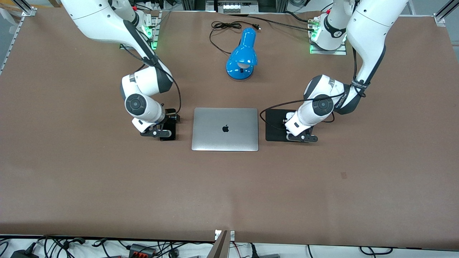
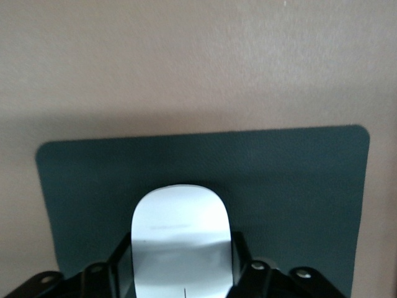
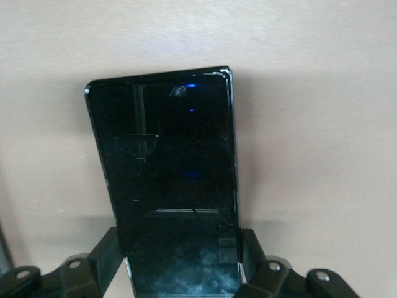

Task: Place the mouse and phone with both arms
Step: 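Carry the phone toward the laptop while the left gripper carries the mouse, then release the phone beside the laptop while the left gripper releases the mouse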

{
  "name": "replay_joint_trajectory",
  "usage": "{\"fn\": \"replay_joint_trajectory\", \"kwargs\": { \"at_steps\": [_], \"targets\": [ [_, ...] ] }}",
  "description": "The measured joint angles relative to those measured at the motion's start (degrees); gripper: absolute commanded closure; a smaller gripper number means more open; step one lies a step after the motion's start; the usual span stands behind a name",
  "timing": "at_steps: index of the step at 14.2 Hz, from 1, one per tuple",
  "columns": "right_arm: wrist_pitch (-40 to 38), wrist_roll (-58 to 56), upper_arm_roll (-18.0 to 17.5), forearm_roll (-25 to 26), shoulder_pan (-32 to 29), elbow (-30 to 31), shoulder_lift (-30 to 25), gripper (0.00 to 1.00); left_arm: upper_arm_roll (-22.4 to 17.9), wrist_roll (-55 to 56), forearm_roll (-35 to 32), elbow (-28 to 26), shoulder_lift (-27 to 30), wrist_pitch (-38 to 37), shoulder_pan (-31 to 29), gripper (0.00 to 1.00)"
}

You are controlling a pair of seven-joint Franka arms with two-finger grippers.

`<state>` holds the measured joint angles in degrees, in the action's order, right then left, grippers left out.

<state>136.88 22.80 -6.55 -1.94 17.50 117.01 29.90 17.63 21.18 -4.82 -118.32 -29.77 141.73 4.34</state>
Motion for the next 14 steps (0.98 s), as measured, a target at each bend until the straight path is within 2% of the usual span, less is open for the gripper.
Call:
{"fn": "replay_joint_trajectory", "kwargs": {
  "at_steps": [2, 4, 5, 6, 8, 9, 12, 14],
  "targets": [
    [0.0, 0.12, 0.01, -0.03, 0.33, -0.48, 0.29, 0.46, -0.36, 0.0, 0.0, 0.38, 1.74, -0.73, -0.55, 0.0],
    [0.0, 0.13, 0.02, -0.06, 0.35, -0.5, 0.32, 0.45, -0.54, 0.03, -0.01, 2.95, 4.63, -5.47, -2.19, 0.0],
    [0.0, 0.13, 0.04, -0.07, 0.39, -0.5, 0.32, 0.26, -0.58, -0.08, -0.91, 5.52, 6.01, -10.35, -3.19, 0.0],
    [0.03, 0.15, 0.06, -0.18, 0.45, -0.54, 0.31, 0.0, -0.6, -0.21, -4.13, 8.76, 7.0, -16.06, -4.0, 0.0],
    [0.64, 0.85, 0.05, -0.91, 0.75, -0.77, 0.48, 0.0, -0.61, -1.4, -13.61, 15.04, 7.91, -25.13, -4.59, 0.0],
    [1.3, 1.2, 0.04, -1.15, 0.95, -1.1, 0.58, 0.0, -0.6, -2.61, -17.13, 17.12, 7.91, -27.19, -4.57, 0.0],
    [1.12, 1.29, 0.07, -1.18, 1.09, -4.7, -0.27, 0.0, -0.74, -6.54, -20.21, 21.28, 7.52, -27.91, -4.86, 0.0],
    [-4.74, 1.34, 0.91, -1.18, 0.78, -8.04, -3.68, 0.0, -0.9, -8.36, -20.22, 25.92, 6.52, -28.85, -5.87, 0.0]
  ]
}}
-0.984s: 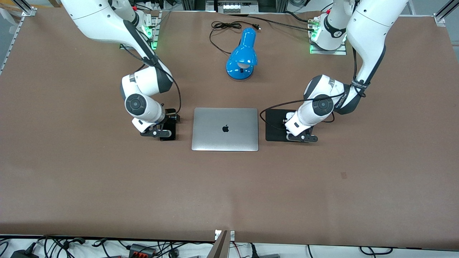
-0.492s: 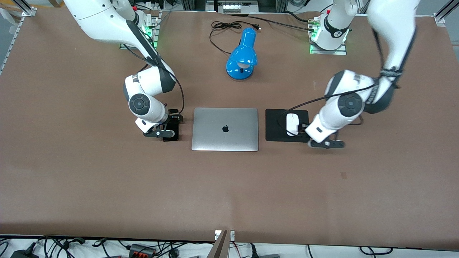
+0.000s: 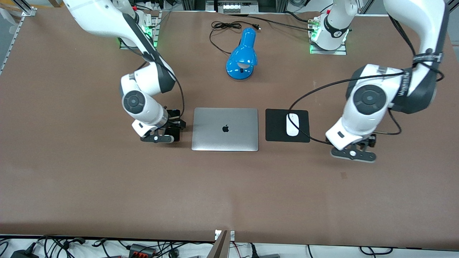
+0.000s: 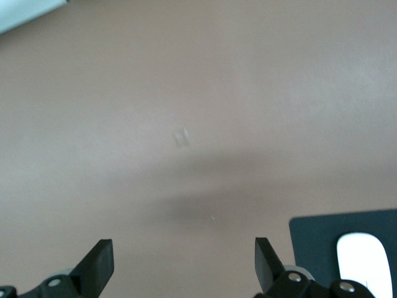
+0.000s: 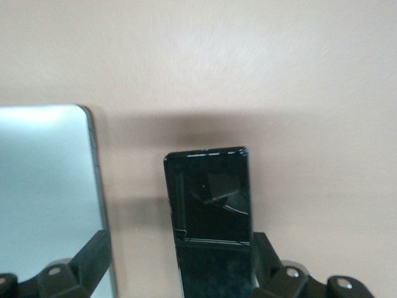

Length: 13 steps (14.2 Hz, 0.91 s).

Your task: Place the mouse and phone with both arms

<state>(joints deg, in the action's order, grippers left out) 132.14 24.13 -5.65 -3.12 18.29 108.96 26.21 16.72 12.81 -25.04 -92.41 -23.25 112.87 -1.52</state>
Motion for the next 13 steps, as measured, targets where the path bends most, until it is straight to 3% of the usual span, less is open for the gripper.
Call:
{"fn": "replay_joint_trajectory", "kwargs": {
  "at_steps": [5, 9, 13],
  "targets": [
    [-14.87, -1.9, 1.25, 0.09, -8.67, -7.15, -5.77, 0.0, -0.02, -3.01, 0.0, 5.93, -0.7, -5.75, -1.96, 0.0],
    [-27.63, -11.84, 1.36, 0.08, -17.4, -13.16, -8.61, 0.0, 0.09, -3.11, 0.0, 6.46, -0.88, -6.37, -1.92, 0.0],
    [-42.18, -14.52, 1.36, 0.08, -21.48, -21.34, -11.02, 0.0, 0.07, -3.13, 0.0, 6.71, -1.2, -6.37, -2.44, 0.0]
  ]
}}
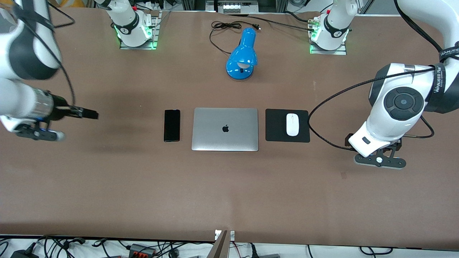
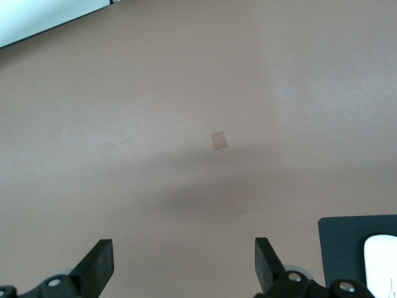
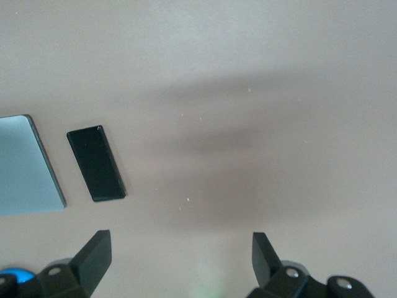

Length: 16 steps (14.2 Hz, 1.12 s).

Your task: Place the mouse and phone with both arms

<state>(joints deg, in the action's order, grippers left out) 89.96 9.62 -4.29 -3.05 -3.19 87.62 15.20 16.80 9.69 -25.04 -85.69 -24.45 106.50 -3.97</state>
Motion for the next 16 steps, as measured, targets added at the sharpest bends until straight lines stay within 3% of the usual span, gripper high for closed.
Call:
{"fn": "replay_joint_trajectory", "kwargs": {
  "at_steps": [3, 7, 16],
  "targets": [
    [-0.2, -0.04, -0.03, 0.01, -0.59, -0.55, 0.51, 0.0, 0.03, 0.02, 2.69, 0.41, 0.03, -0.37, -1.01, 0.0],
    [0.49, -0.04, -0.18, 3.07, -0.65, -0.58, 1.03, 0.0, 0.09, -5.13, 8.99, 1.69, 1.34, -7.68, -4.06, 0.0],
    [3.83, -0.04, -0.3, 5.2, -0.61, -2.33, -1.35, 0.0, 0.57, -5.87, 11.52, 1.99, 6.83, -13.41, -4.6, 0.0]
  ]
}}
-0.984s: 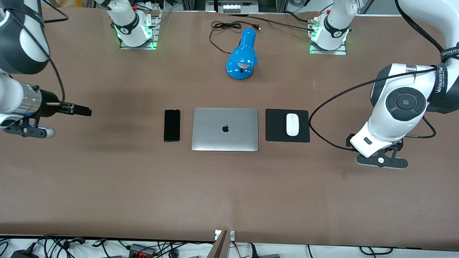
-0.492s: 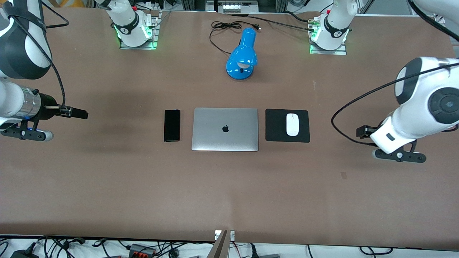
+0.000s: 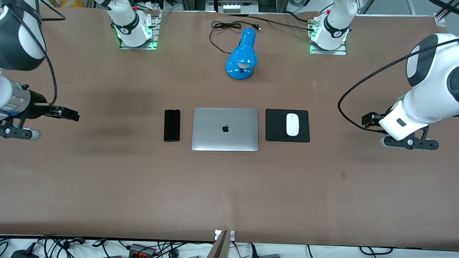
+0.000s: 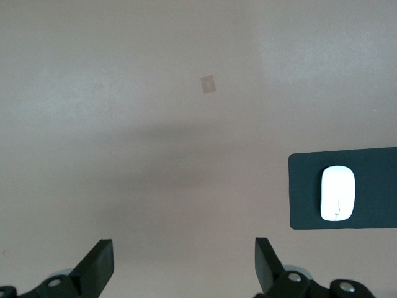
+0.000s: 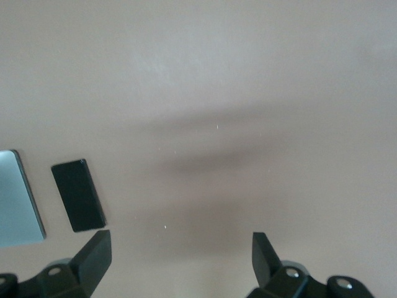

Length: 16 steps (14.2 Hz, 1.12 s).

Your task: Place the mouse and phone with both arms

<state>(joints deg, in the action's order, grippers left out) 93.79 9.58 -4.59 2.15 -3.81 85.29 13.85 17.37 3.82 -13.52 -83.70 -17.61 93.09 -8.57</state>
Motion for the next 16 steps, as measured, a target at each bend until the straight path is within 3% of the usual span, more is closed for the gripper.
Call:
{"fn": "replay_joint_trajectory", "kwargs": {
  "at_steps": [10, 16],
  "targets": [
    [1.99, 0.0, -0.1, 0.08, -0.23, 0.03, -1.36, 0.0, -0.04, 0.38, 4.4, 0.14, 3.68, -4.15, -0.3, 0.0],
    [2.0, 0.0, -0.08, 0.08, -0.6, 0.05, -1.36, 0.0, -0.28, 0.78, 8.19, 5.7, 3.64, -4.83, -2.49, 0.0]
  ]
}}
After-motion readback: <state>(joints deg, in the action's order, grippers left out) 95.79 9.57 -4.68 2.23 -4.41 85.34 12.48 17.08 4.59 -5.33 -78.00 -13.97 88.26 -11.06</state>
